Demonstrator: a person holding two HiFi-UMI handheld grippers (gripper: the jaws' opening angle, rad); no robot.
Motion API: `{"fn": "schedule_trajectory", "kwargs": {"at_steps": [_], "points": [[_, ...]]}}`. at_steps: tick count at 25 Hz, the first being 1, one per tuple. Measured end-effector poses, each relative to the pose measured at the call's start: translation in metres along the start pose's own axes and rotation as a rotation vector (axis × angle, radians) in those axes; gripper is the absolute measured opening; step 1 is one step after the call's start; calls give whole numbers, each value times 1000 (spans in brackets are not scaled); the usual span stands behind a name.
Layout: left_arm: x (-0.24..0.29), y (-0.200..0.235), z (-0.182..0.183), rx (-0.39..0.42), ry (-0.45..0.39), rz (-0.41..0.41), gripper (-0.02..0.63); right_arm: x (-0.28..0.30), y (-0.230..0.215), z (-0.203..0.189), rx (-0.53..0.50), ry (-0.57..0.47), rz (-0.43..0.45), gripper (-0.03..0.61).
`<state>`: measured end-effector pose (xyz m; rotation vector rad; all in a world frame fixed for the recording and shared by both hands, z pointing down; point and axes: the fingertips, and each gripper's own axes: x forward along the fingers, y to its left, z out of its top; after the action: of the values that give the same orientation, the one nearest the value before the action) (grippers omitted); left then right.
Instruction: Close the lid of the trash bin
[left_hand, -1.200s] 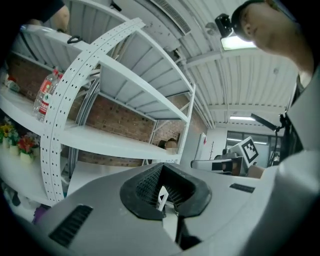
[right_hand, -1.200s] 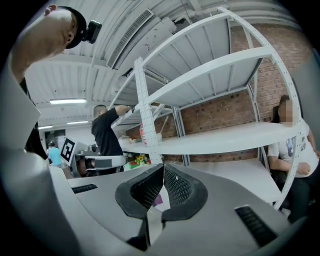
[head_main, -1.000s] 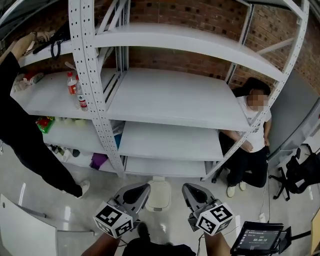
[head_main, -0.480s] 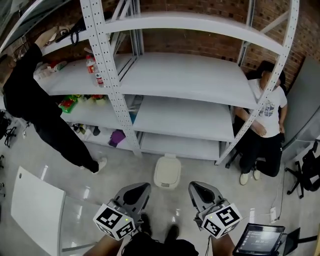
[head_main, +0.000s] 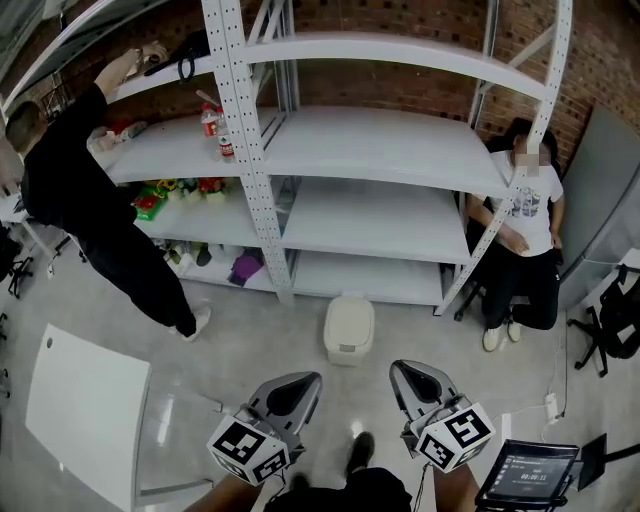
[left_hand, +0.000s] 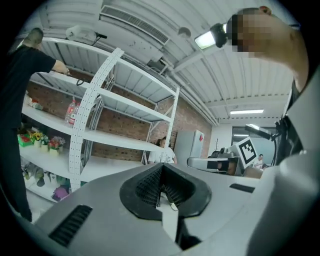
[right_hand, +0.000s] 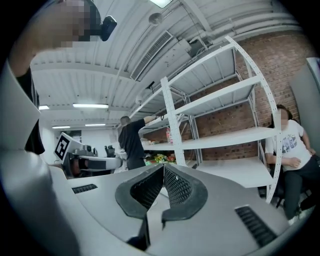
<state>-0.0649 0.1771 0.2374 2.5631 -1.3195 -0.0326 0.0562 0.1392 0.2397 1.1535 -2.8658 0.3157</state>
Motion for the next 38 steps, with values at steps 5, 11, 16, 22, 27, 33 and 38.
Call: {"fn": "schedule_trajectory", "kwargs": {"at_steps": [5,11,16,22,27,33,38], "points": [[-75,-5,-8,-1,-33,-41,-9,-32,65,-22,41,-4,-71,8],[-148,-21,-14,-18,-59,-74,-9,-69,140,-31,48,0,-105,8],[-176,-58,-9,16,-96,-71,-9,-112,165,-30,10,-23,-106,8],[-208,-126,-27,54,-96,-55,-9,-183,188,-44,-7,-60,-72,8],[-229,-207,-54,43,-84,-18,-9,-271,200,-63,-10,-61,-34,8],[-245,-284,-78,37,-34,12,-9,-354,203,-72,12,-66,-30,8],[-279,-320,-90,51,-9,2,-9,-393,228,-77,21,-88,-51,8]]}}
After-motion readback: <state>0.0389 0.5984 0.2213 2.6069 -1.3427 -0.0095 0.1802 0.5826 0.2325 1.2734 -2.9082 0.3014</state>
